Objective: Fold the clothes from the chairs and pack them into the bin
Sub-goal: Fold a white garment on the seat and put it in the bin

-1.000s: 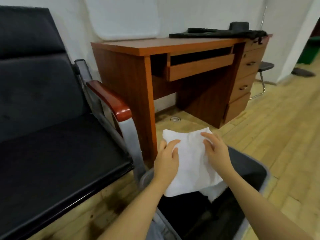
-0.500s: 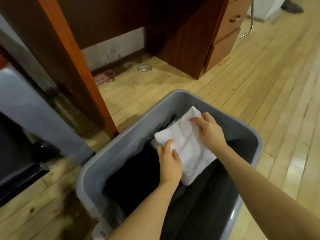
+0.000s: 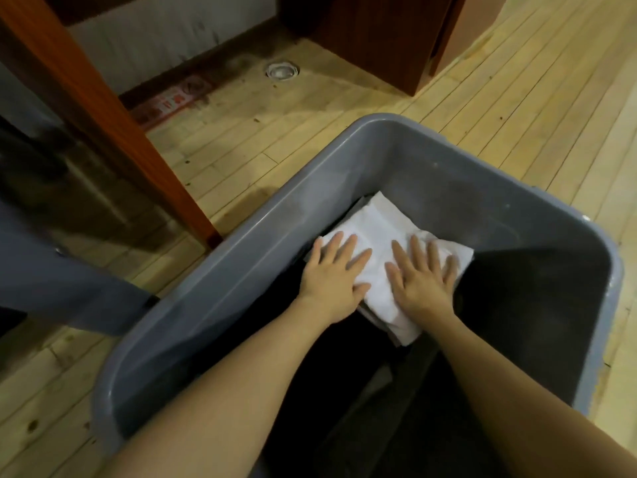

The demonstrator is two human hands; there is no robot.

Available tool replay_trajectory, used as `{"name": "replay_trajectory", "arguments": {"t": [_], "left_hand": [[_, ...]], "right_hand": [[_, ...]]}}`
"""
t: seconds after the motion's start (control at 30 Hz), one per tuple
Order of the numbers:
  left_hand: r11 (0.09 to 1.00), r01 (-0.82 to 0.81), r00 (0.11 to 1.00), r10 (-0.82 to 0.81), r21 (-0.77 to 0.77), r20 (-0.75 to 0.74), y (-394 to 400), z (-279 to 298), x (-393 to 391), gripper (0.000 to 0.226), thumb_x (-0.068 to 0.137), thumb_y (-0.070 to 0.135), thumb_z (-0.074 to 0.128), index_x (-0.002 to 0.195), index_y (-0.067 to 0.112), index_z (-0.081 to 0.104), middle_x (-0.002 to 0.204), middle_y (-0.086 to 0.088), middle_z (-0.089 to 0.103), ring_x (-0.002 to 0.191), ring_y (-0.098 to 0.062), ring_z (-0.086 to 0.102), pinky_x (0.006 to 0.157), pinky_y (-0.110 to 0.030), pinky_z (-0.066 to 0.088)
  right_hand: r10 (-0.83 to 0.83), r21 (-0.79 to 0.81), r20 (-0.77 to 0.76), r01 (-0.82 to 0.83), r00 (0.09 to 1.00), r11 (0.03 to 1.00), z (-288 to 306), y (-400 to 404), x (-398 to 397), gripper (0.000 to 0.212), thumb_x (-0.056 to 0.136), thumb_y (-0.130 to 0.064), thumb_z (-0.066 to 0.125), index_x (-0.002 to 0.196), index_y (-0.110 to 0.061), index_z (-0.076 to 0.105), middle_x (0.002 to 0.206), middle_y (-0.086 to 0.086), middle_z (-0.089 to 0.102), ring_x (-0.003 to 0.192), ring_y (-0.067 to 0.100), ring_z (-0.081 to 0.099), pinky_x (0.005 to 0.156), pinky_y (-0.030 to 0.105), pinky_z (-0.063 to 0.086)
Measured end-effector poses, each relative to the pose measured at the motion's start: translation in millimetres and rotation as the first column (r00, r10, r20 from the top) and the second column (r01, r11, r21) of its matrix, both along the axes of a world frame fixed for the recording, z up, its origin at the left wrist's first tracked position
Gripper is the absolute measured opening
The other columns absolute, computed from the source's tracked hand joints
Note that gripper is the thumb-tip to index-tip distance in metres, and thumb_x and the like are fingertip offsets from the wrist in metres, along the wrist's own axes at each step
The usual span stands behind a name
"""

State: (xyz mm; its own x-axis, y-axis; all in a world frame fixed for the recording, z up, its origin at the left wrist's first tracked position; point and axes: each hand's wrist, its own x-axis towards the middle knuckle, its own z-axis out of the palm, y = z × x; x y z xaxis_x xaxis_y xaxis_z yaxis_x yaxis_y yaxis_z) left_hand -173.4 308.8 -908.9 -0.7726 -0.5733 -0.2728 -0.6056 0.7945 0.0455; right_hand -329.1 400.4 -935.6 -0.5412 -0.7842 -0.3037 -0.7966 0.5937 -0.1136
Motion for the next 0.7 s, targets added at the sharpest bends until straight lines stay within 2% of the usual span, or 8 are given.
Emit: {"name": "replay_trajectory", "arguments": {"t": [0.1,0.2,0.3,0.4,0.5,0.7], "left_hand": [[0.978,-0.156,0.983,0.139,0.141,0.123,-8,-5,10,0.069,0.095,0.06,0.024,0.15,0.032,-0.005,0.159,-0.008,-0.005,0.145,-0.03,0.004,0.116,-0.043,-0.001],[0.977,-0.181,0.969,0.158,0.11,0.19,-3,-2,14,0.071,0.093,0.063,0.02,0.151,0.03,-0.003,0.158,-0.011,-0.001,0.142,-0.032,0.012,0.114,-0.042,0.002],[0.976,-0.193,0.965,0.169,0.104,0.203,-1,8,9,0.068,0.095,0.061,0.02,0.151,0.028,0.002,0.158,-0.01,0.001,0.142,-0.031,0.01,0.114,-0.044,0.006],[0.976,-0.189,0.976,0.174,0.11,0.131,1,21,13,0.061,0.097,0.054,0.021,0.151,0.028,0.007,0.158,-0.008,0.004,0.143,-0.029,0.008,0.115,-0.043,0.008],[0.99,-0.118,0.993,0.116,0.08,0.025,6,46,18,0.056,0.1,0.047,0.023,0.151,0.029,0.008,0.159,-0.005,0.005,0.143,-0.026,0.01,0.115,-0.041,0.011],[0.995,-0.096,0.988,0.092,-0.024,-0.124,17,127,43,0.054,0.101,0.042,0.028,0.15,0.024,0.015,0.157,-0.004,0.015,0.141,-0.024,0.019,0.112,-0.038,0.016]], "right_hand": [[-0.114,0.024,-0.001,0.114,0.993,0.993,3,2,-6,0.057,0.097,-0.058,0.011,0.15,-0.039,0.001,0.16,-0.002,-0.012,0.145,0.028,-0.015,0.113,0.049,-0.015],[-0.13,0.039,0.006,0.13,0.991,0.991,8,-3,-4,0.057,0.097,-0.058,0.013,0.15,-0.039,0.005,0.16,-0.001,-0.006,0.146,0.03,-0.012,0.114,0.05,-0.011],[-0.129,0.027,0.039,0.128,0.991,0.991,13,-5,-1,0.056,0.096,-0.058,0.015,0.149,-0.039,0.011,0.161,0.0,-0.003,0.146,0.031,-0.01,0.115,0.05,-0.01],[-0.102,0.018,0.024,0.101,0.995,0.995,25,0,2,0.055,0.098,-0.056,0.017,0.149,-0.037,0.013,0.16,0.001,0.001,0.146,0.03,-0.006,0.115,0.049,-0.008],[-0.065,-0.027,0.005,0.065,0.998,0.997,48,5,13,0.055,0.099,-0.052,0.018,0.151,-0.033,0.013,0.16,0.003,0.007,0.146,0.029,0.006,0.117,0.047,0.004],[0.025,-0.244,-0.032,-0.032,0.999,0.969,116,19,45,0.052,0.101,-0.046,0.024,0.15,-0.026,0.024,0.152,0.006,0.032,0.136,0.028,0.034,0.109,0.042,0.026]]}}
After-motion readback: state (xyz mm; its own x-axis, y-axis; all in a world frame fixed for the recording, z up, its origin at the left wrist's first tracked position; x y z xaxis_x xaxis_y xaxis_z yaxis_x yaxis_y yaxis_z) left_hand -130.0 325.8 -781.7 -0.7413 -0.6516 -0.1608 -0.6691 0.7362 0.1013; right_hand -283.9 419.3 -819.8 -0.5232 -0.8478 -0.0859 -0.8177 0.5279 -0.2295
